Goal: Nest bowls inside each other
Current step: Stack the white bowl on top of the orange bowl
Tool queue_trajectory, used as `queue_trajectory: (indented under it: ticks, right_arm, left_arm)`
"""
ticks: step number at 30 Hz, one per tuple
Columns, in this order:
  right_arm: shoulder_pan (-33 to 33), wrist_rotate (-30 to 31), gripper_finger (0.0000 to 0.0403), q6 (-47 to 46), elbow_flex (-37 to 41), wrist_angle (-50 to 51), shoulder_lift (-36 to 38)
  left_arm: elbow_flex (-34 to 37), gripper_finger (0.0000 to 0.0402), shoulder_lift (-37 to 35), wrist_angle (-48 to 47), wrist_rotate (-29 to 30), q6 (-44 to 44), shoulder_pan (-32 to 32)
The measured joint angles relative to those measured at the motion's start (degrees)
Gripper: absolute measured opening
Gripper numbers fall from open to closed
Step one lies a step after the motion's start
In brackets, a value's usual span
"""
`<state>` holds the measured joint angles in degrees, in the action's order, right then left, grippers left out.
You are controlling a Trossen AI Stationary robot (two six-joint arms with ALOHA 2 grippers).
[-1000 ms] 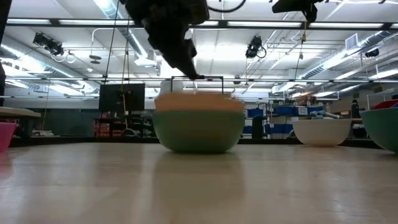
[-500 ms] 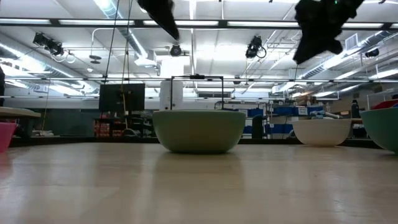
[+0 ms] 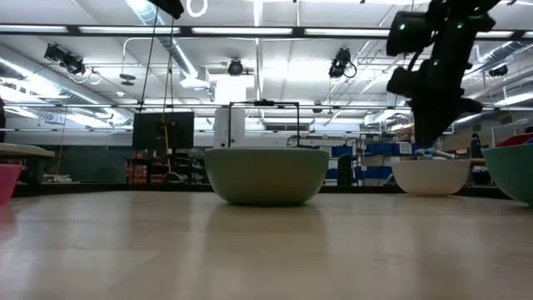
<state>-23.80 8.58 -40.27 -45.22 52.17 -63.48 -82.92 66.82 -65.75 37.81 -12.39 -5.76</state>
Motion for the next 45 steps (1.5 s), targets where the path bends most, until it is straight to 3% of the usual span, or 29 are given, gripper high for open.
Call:
queue_trajectory:
  ticks: [13,18,24,29,31,33,39,45]
  right_arm:
    - [-9.01,1.1,0.0157,6.39,-5.56,-0.01,-11.02]
    - [-12.79,1.41,0.0161,7.51,-5.56,-0.29,-14.08]
    - [-13.46,-0.29,0.0138,9.41,-5.56,-0.82,-17.37]
    - [-13.34,-3.22,0.0075,12.87,-5.56,-0.8,-20.22]
    - [-12.59,-3.63,0.0029,14.8,-5.56,-1.42,-20.68]
    - [-11.19,-3.63,0.0011,16.06,-5.59,-3.03,-20.21]
    - [-3.85,-6.88,0.0001,18.07,-11.96,-6.04,-18.09]
    - [11.4,-7.16,0.0001,19.96,-26.99,-6.31,-18.81]
  left_arm:
    - [1.61,0.0218,-1.79,-2.17,0.08,-0.97,0.0]
    - [1.76,0.0218,-1.76,-2.91,0.31,-1.45,0.0]
    - [1.76,0.0218,-1.93,-3.23,0.32,-1.65,0.0]
    - [1.76,0.0218,-2.77,-3.29,0.72,-2.36,-0.01]
    - [1.76,0.0218,-3.25,-3.46,1.24,-2.86,0.0]
    - [1.76,0.0218,-3.63,-4.01,1.38,-2.97,0.0]
    - [1.74,0.0218,-5.55,-4.9,3.16,-4.21,0.0]
    - [1.71,0.0218,-5.9,-5.28,3.98,-4.8,0.0]
